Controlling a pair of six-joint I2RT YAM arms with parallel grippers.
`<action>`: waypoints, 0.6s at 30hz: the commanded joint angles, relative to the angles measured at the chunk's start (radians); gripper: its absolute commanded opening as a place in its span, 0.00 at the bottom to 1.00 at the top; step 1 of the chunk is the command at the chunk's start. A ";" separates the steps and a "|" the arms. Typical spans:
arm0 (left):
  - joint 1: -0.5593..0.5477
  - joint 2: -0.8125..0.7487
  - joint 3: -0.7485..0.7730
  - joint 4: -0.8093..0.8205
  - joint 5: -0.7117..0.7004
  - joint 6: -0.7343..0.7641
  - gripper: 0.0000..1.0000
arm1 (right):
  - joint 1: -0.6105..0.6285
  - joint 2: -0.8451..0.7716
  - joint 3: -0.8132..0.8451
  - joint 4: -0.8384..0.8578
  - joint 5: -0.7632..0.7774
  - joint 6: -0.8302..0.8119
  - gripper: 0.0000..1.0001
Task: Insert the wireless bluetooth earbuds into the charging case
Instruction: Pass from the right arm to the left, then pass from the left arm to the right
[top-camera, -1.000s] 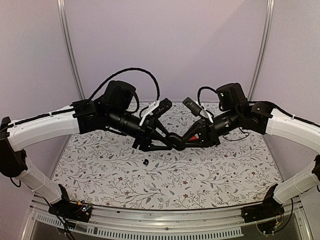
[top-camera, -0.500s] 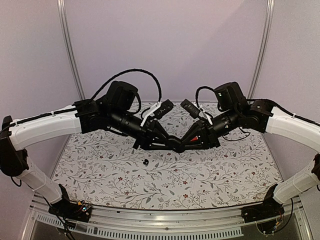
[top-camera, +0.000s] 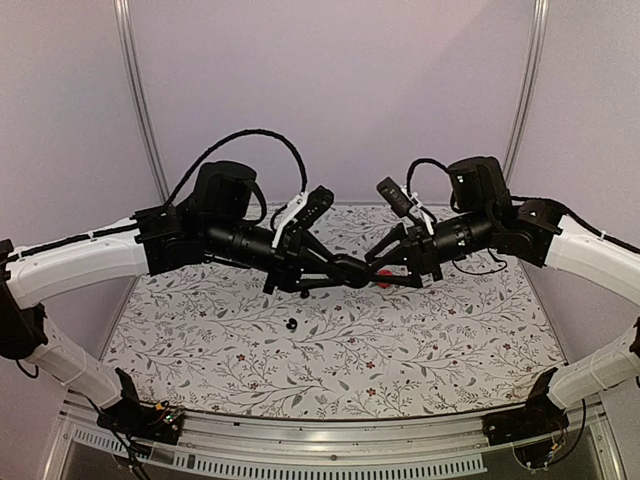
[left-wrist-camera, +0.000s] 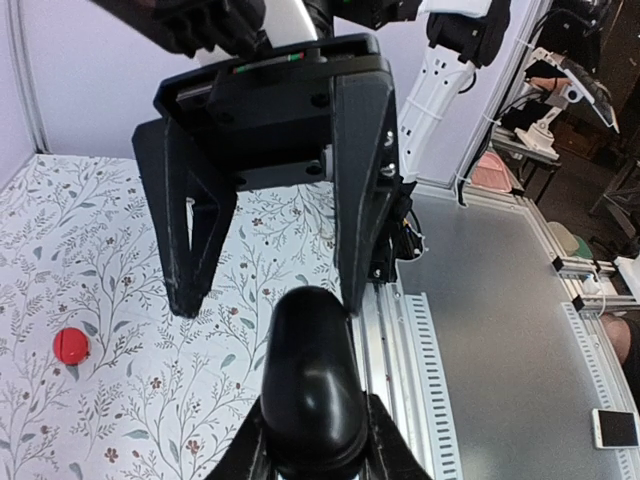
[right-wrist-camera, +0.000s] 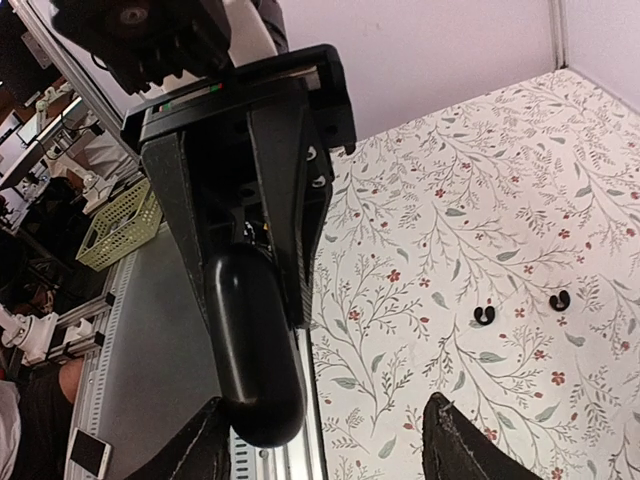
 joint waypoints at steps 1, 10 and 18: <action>-0.012 -0.036 -0.015 0.101 -0.023 0.000 0.02 | -0.070 -0.124 -0.054 0.121 0.073 0.085 0.66; -0.011 -0.047 -0.096 0.421 -0.090 -0.120 0.00 | -0.075 -0.360 -0.302 0.457 0.150 0.126 0.77; -0.012 -0.036 -0.089 0.477 -0.104 -0.139 0.00 | -0.075 -0.444 -0.375 0.509 0.293 0.139 0.99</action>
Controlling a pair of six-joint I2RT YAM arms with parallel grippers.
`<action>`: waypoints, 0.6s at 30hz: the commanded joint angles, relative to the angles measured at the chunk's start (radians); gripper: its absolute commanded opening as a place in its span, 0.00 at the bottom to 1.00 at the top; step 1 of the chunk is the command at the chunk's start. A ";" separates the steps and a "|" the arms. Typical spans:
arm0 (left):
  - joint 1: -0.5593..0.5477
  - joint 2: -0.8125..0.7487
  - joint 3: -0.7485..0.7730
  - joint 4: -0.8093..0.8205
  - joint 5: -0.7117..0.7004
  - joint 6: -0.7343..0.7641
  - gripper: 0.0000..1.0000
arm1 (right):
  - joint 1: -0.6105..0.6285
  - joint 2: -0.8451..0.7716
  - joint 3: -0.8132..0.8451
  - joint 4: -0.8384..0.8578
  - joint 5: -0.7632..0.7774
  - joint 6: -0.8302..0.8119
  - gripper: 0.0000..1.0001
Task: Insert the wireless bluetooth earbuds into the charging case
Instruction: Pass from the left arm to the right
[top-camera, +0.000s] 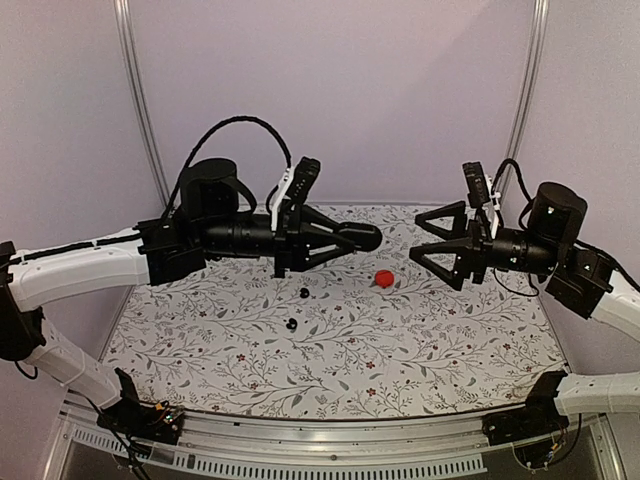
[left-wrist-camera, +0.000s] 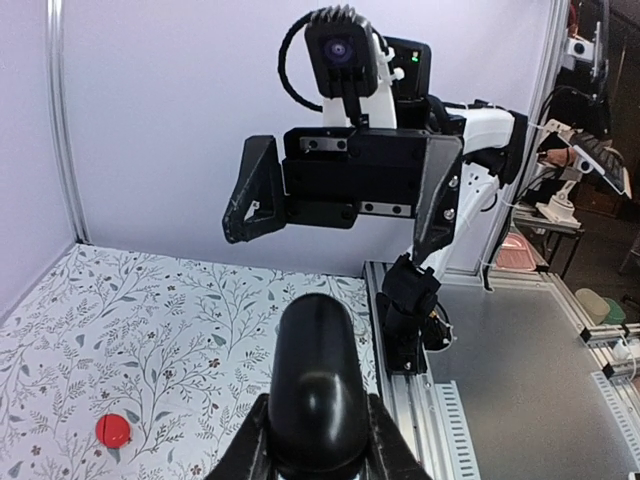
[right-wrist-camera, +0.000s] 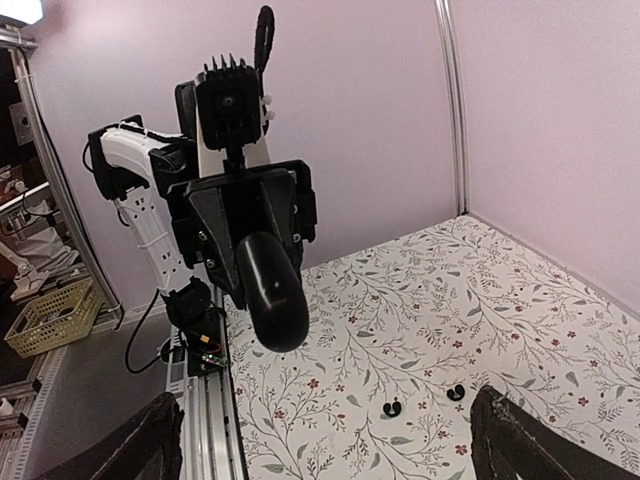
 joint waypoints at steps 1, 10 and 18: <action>-0.008 -0.011 -0.006 0.096 -0.023 -0.024 0.00 | -0.001 -0.025 -0.018 0.077 0.072 -0.004 0.99; -0.029 -0.039 -0.142 0.380 -0.018 -0.138 0.01 | -0.001 0.008 -0.144 0.378 -0.062 0.027 0.91; -0.091 -0.004 -0.134 0.453 -0.015 -0.117 0.01 | 0.005 0.114 -0.148 0.562 -0.184 0.124 0.56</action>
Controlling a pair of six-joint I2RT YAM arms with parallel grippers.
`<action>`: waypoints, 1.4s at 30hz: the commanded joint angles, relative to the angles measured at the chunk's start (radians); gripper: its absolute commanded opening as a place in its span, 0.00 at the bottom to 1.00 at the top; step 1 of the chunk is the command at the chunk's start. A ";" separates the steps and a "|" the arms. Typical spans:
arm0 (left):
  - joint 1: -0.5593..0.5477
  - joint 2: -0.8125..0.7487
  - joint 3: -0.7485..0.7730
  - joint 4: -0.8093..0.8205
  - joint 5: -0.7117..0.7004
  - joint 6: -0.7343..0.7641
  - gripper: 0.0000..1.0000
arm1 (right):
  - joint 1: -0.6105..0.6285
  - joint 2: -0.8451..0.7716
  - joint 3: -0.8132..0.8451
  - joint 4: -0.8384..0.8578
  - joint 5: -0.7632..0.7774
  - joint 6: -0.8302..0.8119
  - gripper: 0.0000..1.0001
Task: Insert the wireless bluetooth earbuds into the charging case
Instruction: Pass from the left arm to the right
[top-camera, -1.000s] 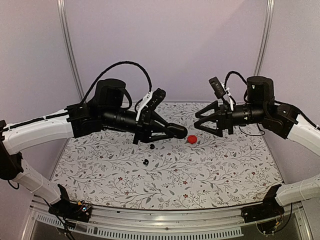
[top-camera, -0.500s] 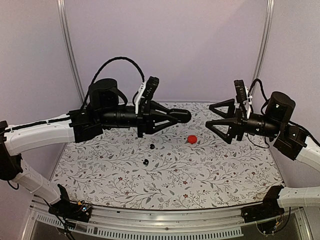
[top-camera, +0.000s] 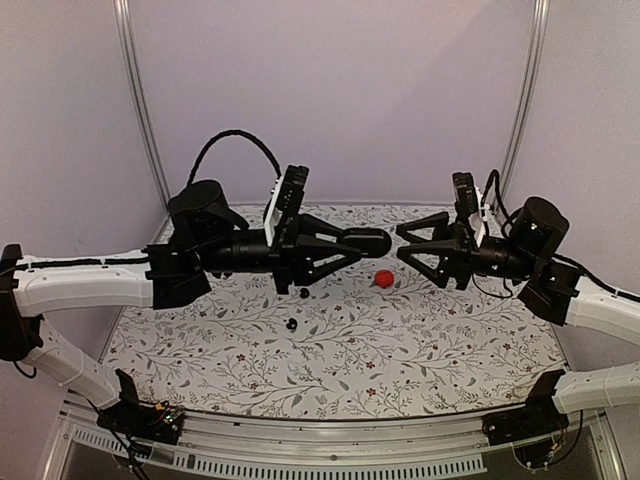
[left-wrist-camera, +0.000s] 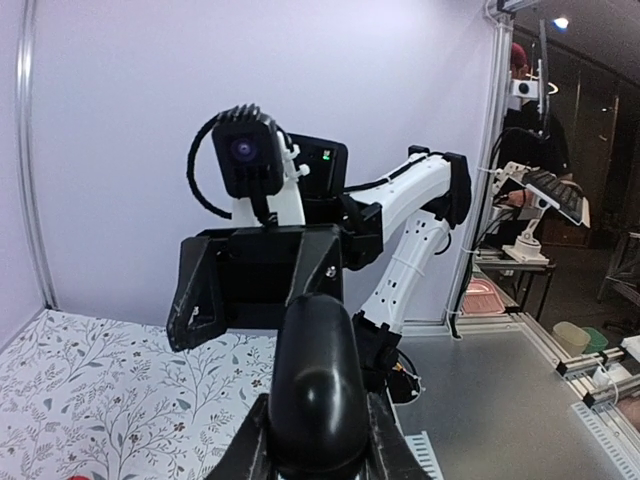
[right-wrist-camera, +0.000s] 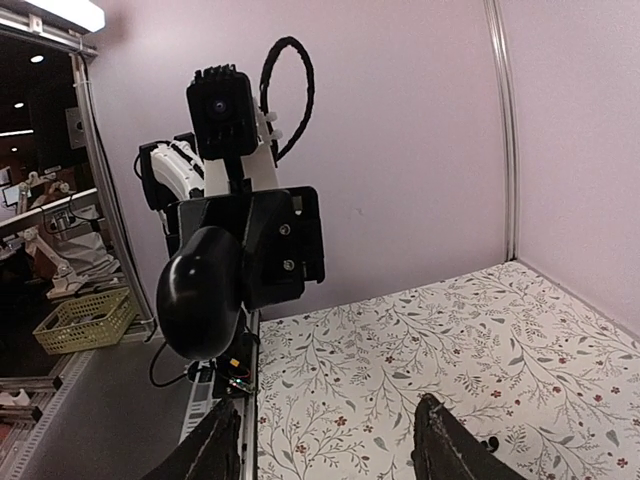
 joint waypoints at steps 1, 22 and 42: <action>-0.031 0.016 0.006 0.105 0.000 -0.010 0.01 | 0.008 0.026 -0.015 0.160 -0.094 0.062 0.54; -0.050 0.081 0.017 0.172 -0.027 -0.053 0.01 | 0.074 0.043 0.000 0.196 -0.128 -0.016 0.42; -0.066 0.109 0.004 0.242 -0.070 -0.060 0.00 | 0.087 0.071 0.007 0.247 -0.127 0.015 0.32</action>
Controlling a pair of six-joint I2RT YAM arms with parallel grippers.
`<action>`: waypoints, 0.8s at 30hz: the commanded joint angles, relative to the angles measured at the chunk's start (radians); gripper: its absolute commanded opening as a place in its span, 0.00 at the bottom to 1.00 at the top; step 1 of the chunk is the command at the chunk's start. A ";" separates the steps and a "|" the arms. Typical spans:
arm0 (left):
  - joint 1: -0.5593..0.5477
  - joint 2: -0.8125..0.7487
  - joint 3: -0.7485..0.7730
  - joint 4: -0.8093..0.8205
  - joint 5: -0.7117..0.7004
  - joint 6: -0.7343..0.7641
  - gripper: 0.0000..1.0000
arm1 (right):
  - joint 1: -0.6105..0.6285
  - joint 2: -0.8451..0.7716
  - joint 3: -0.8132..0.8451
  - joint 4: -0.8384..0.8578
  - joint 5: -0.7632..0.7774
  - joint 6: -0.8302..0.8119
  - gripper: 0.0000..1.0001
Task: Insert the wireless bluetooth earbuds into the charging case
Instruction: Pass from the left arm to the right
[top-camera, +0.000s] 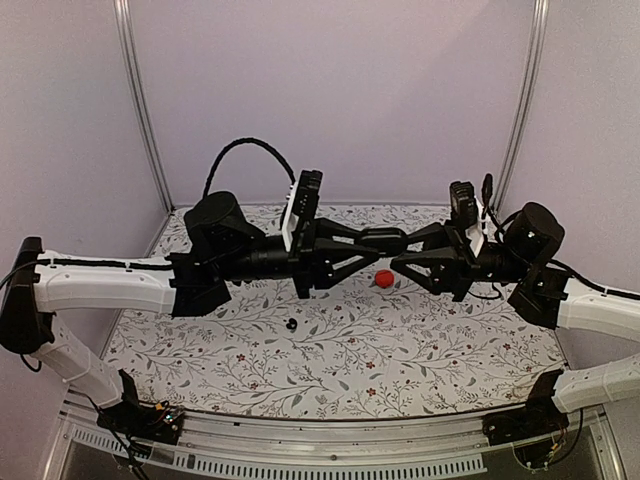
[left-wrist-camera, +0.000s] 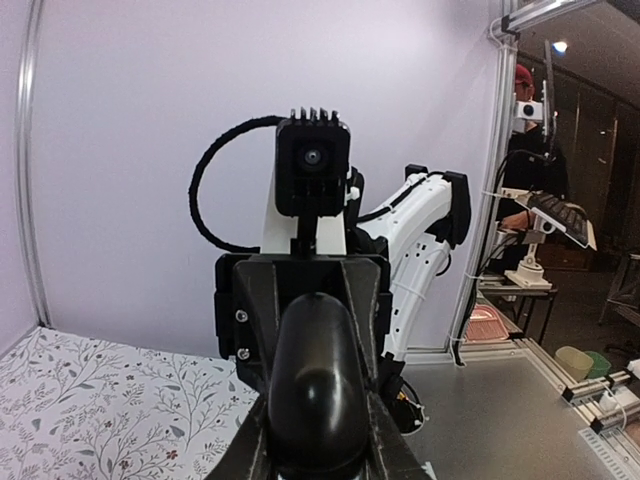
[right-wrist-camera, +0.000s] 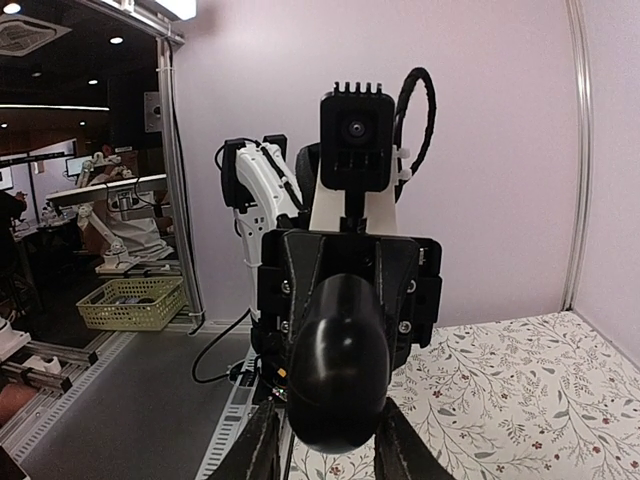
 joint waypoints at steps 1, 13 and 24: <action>-0.016 0.012 0.004 0.053 -0.013 -0.012 0.00 | 0.010 0.005 0.022 0.041 -0.002 0.017 0.31; -0.020 0.019 -0.005 0.088 -0.016 -0.025 0.00 | 0.011 0.006 0.013 0.077 0.028 0.031 0.33; -0.024 0.026 -0.012 0.109 -0.022 -0.033 0.00 | 0.010 0.016 0.013 0.098 0.039 0.045 0.32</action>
